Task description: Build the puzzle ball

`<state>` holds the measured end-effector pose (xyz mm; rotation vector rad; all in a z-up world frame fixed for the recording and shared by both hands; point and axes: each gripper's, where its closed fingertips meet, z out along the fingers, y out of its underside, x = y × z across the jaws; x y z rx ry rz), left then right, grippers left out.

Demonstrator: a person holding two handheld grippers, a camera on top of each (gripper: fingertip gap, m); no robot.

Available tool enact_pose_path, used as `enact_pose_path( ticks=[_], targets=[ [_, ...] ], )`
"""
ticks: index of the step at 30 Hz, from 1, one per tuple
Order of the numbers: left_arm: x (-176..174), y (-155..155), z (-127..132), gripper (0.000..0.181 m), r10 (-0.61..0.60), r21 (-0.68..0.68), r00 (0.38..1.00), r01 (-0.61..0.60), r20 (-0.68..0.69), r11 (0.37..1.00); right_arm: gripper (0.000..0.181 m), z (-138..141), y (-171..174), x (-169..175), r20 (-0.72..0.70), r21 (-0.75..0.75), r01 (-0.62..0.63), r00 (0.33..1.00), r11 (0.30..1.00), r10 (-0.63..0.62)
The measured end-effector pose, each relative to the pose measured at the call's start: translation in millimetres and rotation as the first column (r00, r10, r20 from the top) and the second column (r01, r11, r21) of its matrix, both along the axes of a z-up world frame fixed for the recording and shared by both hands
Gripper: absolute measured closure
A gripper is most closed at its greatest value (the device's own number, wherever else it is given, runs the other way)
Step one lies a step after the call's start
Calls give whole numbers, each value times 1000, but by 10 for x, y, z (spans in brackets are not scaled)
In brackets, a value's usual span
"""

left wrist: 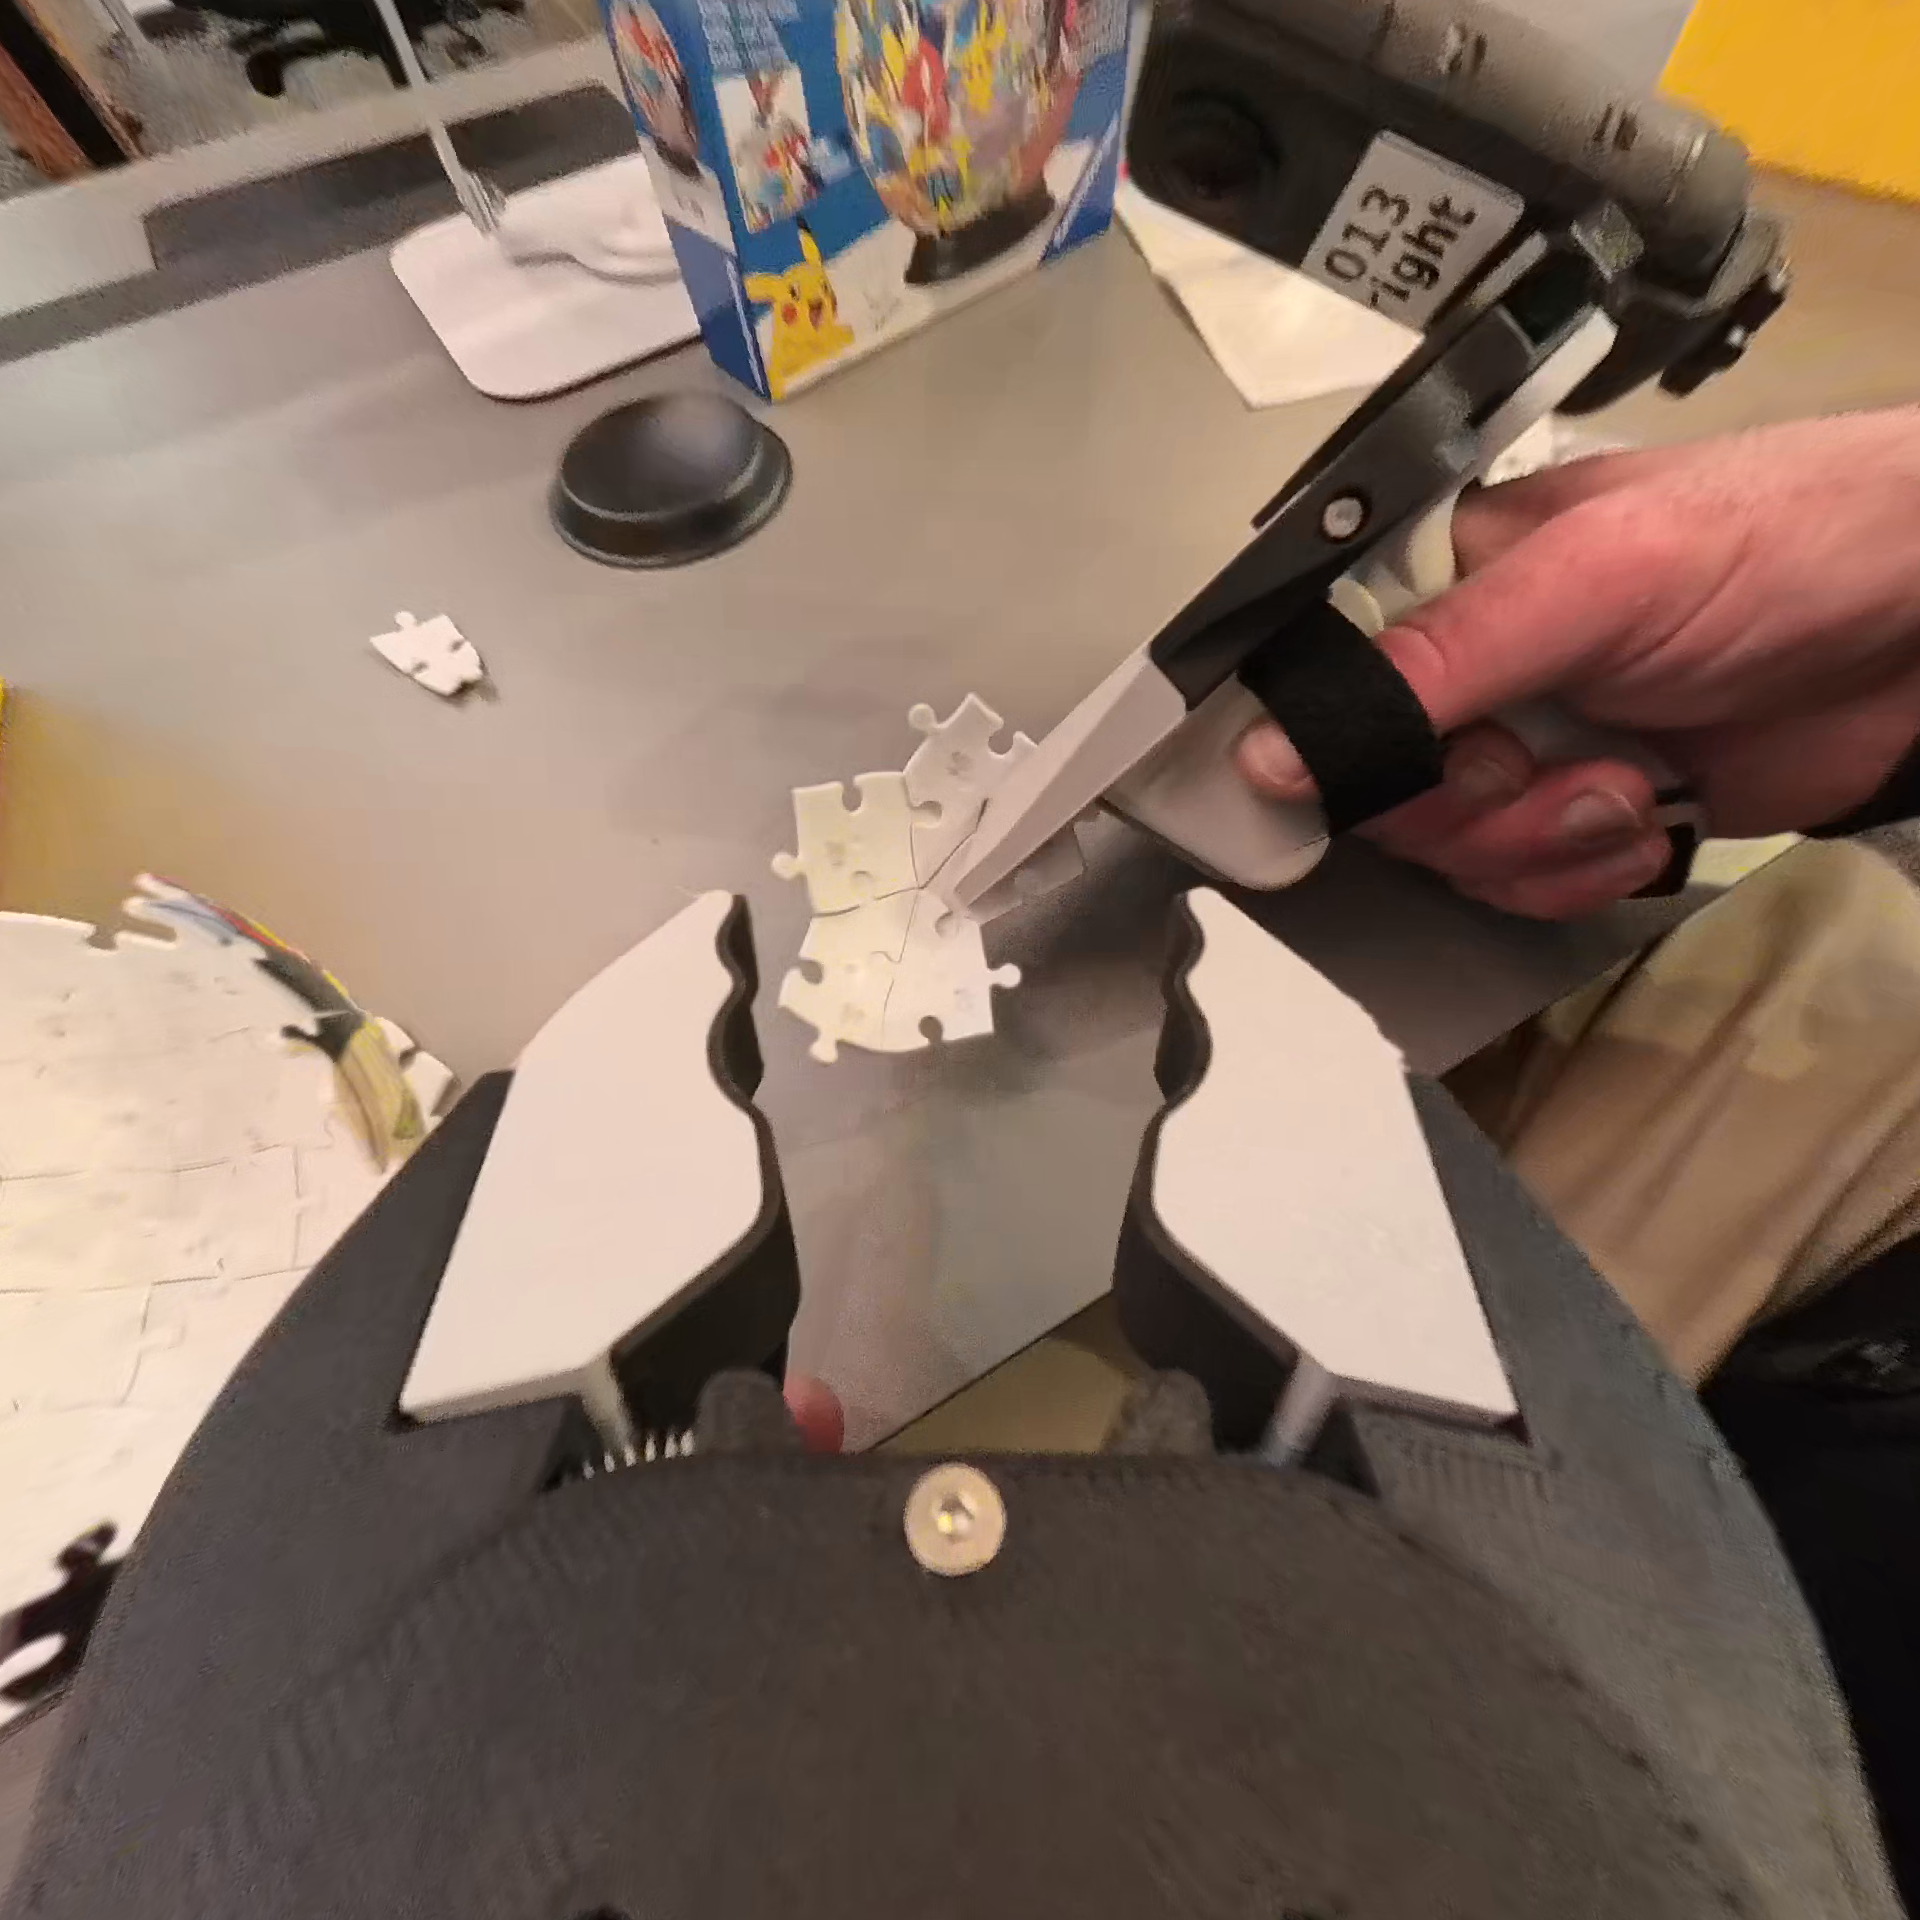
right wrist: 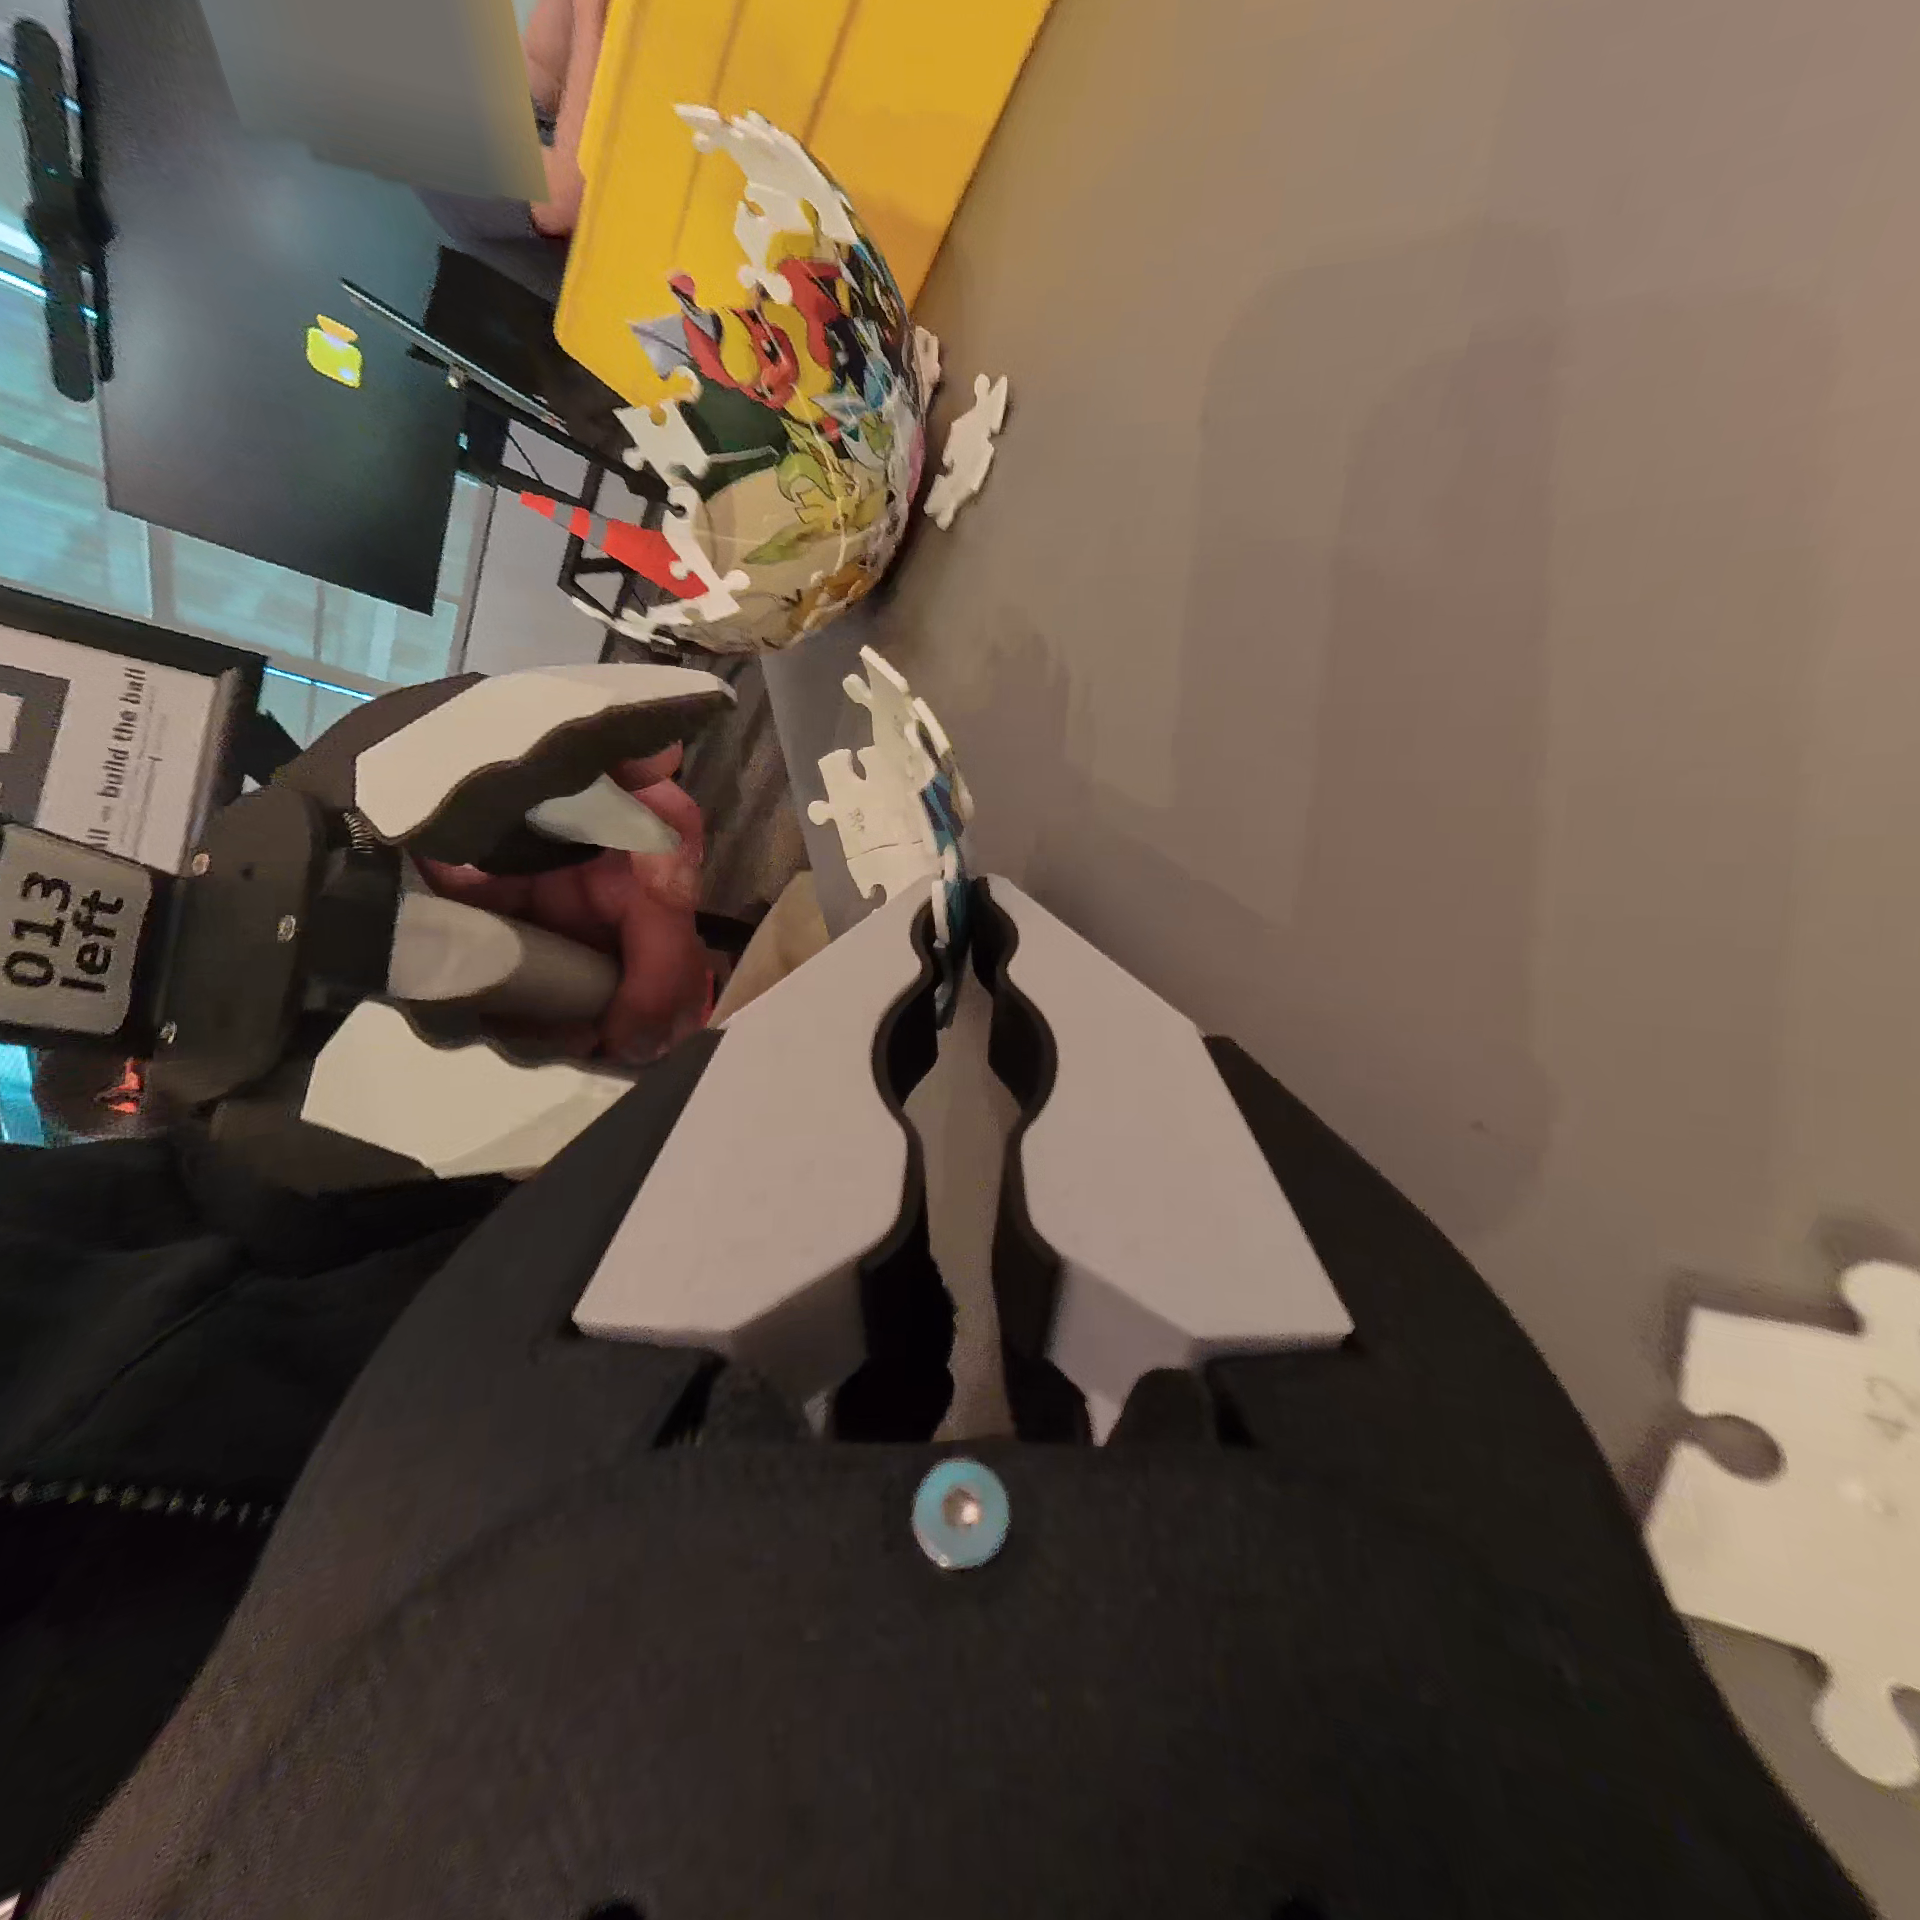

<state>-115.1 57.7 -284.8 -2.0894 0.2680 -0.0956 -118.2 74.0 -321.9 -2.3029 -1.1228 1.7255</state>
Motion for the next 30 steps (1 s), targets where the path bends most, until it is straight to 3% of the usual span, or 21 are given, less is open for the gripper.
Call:
enact_pose_path(
  ticks=[6,12,22,30],
  targets=[
    [-51,74,302,111,52,50,960,-69,274,996,181,465,91,46,-189,11,7,982,1000,-5],
    [26,188,543,130,16,59,804,-63,594,996,181,896,71,66,-364,34,8,931,999,5],
    [133,219,697,175,-53,93,732,-14,679,996,181,1110,39,95,-450,52,9,893,999,16],
    [154,229,783,177,-81,117,682,-6,727,993,181,1189,54,114,-494,13,16,869,1000,-8]
  ],
)
